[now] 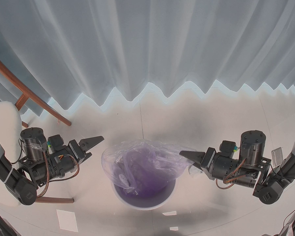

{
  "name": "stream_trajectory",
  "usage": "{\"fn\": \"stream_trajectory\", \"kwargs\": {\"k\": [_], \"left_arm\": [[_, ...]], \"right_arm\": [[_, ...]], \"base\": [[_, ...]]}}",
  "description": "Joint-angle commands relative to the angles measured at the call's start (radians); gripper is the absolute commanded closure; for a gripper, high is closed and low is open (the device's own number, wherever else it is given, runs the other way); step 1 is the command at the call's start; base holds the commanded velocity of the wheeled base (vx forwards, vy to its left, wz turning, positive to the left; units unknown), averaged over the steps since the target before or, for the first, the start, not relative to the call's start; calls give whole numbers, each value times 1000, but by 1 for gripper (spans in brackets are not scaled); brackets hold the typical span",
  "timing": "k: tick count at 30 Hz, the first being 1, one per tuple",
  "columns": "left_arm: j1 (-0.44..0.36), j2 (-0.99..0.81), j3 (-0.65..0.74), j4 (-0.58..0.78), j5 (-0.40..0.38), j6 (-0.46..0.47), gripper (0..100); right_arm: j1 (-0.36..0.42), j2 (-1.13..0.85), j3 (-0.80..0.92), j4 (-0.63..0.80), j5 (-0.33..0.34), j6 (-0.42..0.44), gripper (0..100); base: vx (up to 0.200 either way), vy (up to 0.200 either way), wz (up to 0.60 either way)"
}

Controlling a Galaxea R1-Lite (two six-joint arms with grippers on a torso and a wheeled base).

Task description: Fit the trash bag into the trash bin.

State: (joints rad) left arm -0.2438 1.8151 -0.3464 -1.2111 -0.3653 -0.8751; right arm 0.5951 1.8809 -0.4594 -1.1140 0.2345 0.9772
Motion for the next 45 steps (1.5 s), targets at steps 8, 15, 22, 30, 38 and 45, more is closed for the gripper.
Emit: {"fn": "stream_trajectory", "kwargs": {"k": [8, 15, 22, 30, 38, 45], "left_arm": [[-109, -49, 55, -12, -9, 4, 0], [-149, -46, 69, -10, -12, 2, 0], [-88, -11, -14, -47, -12, 4, 0], [-80, 50, -28, -174, 0, -1, 0], [-80, 47, 1, -202, -15, 1, 0], [-78, 39, -2, -203, -9, 1, 0]], "right_arm": [[-66, -42, 48, -30, -55, -2, 0], [94, -250, 61, 143, -57, 3, 0], [149, -216, -84, 280, -58, 37, 0], [166, -72, -191, 286, -60, 69, 0], [170, 40, -378, 407, -80, 67, 0], [176, 162, -696, 704, -181, 29, 0]], "base": [[0, 0, 0], [0, 0, 0], [0, 0, 0], [-125, 0, 0], [-200, 0, 0], [-57, 0, 0]]}}
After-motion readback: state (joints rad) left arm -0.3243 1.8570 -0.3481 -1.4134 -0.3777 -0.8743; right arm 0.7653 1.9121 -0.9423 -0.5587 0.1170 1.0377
